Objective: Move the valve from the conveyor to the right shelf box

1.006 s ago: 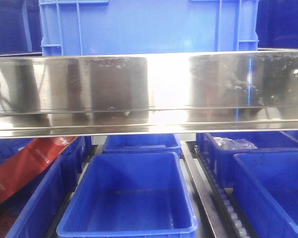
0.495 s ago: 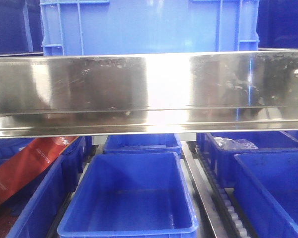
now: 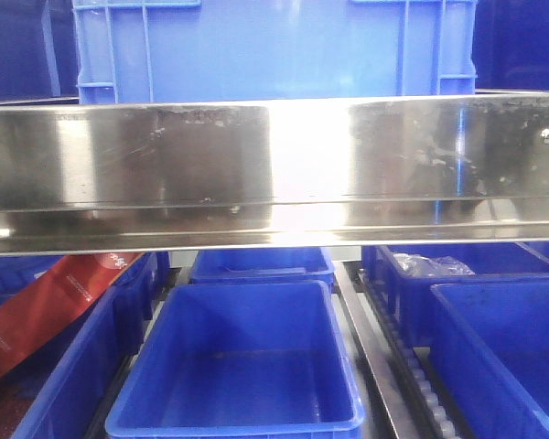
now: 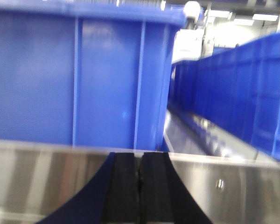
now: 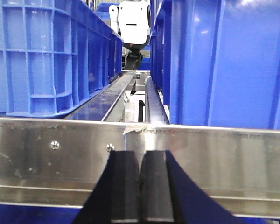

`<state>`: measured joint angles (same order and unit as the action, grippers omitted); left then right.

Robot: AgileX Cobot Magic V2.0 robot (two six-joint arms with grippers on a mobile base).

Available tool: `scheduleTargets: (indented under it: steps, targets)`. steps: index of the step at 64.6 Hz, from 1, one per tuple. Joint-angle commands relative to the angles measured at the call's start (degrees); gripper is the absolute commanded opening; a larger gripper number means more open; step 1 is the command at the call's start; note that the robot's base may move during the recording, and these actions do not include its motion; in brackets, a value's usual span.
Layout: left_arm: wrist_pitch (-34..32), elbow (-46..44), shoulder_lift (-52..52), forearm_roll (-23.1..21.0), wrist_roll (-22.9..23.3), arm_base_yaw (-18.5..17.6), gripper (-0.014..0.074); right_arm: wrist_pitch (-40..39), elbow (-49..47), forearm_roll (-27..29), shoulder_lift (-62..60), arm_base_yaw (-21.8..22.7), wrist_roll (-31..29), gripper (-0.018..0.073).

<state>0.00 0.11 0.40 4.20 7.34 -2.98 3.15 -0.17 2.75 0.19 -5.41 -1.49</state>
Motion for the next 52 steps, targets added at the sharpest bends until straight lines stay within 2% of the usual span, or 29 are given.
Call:
scheduleTargets:
  steps: [1, 52]
  targets:
    - [2.08, -0.11, -0.4, -0.4, 0.42, -1.0, -0.0111, -1.05, 0.17, -0.39, -0.19, 0.36, -0.12, -0.0165]
    - [2.08, -0.11, -0.4, -0.4, 0.42, -1.36, -0.0111, -1.05, 0.17, -0.39, -0.19, 0.36, -0.12, -0.0165]
